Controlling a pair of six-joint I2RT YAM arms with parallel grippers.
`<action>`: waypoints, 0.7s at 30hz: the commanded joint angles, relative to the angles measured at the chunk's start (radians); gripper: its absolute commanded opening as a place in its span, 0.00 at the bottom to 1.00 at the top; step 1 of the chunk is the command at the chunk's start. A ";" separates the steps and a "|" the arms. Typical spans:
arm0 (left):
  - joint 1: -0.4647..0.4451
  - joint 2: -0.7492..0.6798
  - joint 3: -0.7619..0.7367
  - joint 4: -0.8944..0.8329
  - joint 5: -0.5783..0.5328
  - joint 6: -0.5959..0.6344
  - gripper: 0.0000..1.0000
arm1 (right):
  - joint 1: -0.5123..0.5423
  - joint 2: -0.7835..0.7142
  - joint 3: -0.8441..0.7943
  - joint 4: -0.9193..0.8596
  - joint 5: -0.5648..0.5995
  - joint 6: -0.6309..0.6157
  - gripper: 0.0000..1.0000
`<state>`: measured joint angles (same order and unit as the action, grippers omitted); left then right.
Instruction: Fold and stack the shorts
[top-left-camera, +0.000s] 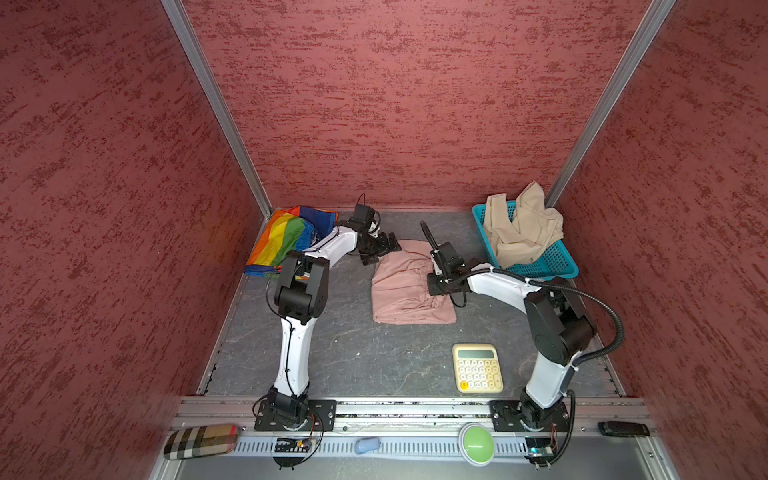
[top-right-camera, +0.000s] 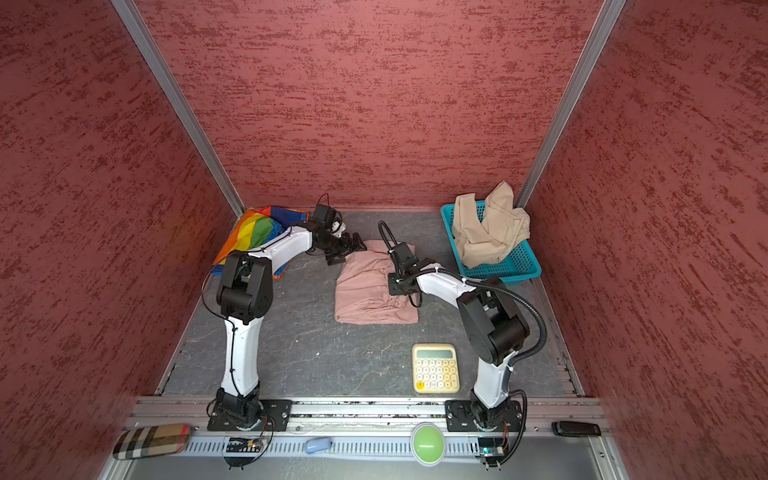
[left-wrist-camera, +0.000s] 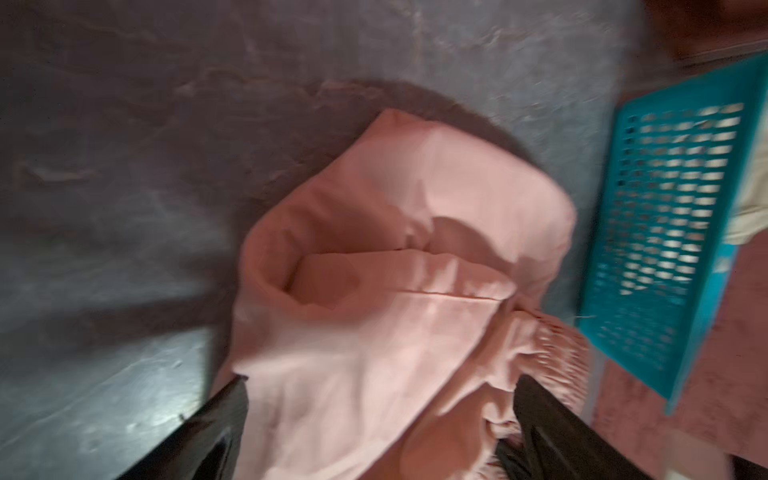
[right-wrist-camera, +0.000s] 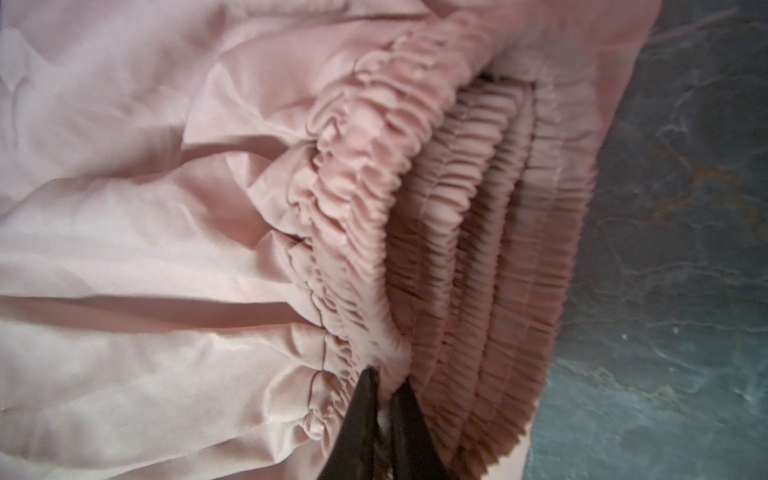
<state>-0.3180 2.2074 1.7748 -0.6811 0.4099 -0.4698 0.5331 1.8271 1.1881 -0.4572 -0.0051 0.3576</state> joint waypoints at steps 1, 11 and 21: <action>-0.008 -0.005 0.060 -0.152 -0.162 0.146 0.96 | -0.008 -0.003 0.021 -0.020 0.018 -0.023 0.11; -0.003 0.083 0.149 -0.127 -0.183 0.172 0.70 | -0.018 -0.022 -0.004 -0.009 0.001 -0.019 0.10; 0.004 0.164 0.206 -0.105 -0.163 0.163 0.59 | -0.029 -0.040 -0.021 -0.001 -0.014 -0.017 0.08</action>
<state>-0.3187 2.3600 1.9606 -0.8028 0.2398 -0.3058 0.5152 1.8160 1.1805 -0.4564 -0.0151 0.3508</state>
